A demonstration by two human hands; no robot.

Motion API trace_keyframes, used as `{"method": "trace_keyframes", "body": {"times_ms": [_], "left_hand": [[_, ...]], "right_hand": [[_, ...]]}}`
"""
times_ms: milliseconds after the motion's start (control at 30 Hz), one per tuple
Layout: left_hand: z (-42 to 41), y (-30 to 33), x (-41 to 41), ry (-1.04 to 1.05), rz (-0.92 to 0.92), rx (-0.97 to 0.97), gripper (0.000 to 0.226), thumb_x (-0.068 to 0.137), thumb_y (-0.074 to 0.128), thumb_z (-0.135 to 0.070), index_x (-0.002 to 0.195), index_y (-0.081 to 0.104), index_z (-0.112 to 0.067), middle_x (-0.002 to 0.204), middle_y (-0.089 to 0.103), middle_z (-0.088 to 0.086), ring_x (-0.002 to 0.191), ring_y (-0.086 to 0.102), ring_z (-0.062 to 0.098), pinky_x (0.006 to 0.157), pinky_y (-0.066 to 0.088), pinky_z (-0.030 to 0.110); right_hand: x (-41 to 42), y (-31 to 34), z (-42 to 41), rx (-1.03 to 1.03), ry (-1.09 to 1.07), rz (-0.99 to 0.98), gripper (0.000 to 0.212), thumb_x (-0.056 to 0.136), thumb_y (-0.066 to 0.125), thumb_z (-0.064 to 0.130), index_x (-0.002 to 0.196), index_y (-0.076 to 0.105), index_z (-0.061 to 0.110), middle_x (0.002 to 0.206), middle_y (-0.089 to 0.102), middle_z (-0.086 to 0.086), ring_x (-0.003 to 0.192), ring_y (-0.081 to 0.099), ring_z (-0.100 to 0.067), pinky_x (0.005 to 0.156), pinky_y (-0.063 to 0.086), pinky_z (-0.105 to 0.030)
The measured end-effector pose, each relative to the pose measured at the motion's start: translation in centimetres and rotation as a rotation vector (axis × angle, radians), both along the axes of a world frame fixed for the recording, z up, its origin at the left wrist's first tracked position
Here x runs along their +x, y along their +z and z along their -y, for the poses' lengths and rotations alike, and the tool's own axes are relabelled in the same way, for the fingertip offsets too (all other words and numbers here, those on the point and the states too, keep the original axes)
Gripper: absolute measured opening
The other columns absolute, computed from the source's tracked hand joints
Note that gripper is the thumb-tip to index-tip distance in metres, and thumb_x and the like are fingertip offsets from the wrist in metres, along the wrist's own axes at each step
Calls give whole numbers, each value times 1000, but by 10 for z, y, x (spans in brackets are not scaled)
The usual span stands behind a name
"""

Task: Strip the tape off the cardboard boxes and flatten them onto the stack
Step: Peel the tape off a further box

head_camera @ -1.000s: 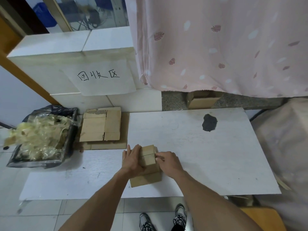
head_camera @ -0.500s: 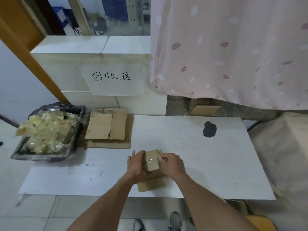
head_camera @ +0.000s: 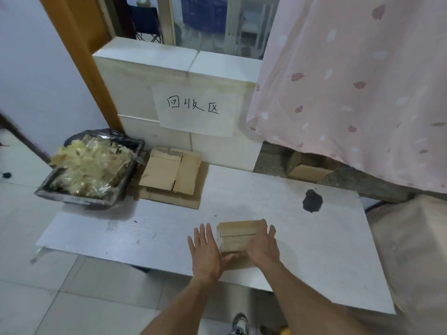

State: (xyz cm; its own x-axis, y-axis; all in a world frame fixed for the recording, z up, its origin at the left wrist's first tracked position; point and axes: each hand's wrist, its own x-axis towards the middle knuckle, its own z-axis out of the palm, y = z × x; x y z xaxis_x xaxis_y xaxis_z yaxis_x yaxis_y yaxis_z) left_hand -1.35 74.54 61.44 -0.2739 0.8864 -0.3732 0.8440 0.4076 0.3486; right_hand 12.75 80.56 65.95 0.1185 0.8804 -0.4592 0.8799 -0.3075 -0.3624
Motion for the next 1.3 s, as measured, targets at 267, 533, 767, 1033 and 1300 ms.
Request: {"method": "trace_keyframes", "body": {"times_ms": [267,533,767,1033,1300], "left_hand": [[7,-1,-12,7,100,-95,91,90,40,-73,158,3,-25,166,-2,10,152,-6,35,120,-6,53],[23,-18,-17,-25,249,51,75,93,37,-69,156,11,-38,165,11,4,151,12,28,122,11,45],[7,-2,-9,212,471,67,94,88,20,-81,157,15,-18,163,22,2,149,23,21,121,19,38],[-30,25,3,139,393,315,98,82,28,-85,151,31,-15,156,34,4,145,27,21,119,19,33],[-25,14,18,-96,226,281,110,75,36,-89,154,25,-14,163,21,2,152,6,20,124,8,39]], "right_hand": [[-29,-1,2,39,609,340,120,73,75,50,155,-10,26,161,-22,-12,145,-26,-40,118,-14,-56],[-39,2,-1,102,697,401,95,75,72,51,148,15,31,140,28,-9,133,28,-33,111,26,-44],[-26,10,-4,266,449,263,79,66,74,51,123,27,23,121,36,-4,112,41,-28,99,34,-40],[-3,18,-3,275,57,-201,92,58,91,26,124,29,13,124,41,-8,111,50,-29,91,50,-49],[11,-15,27,169,-90,-445,99,69,84,21,142,16,16,138,35,-11,115,51,-33,90,53,-51]]}}
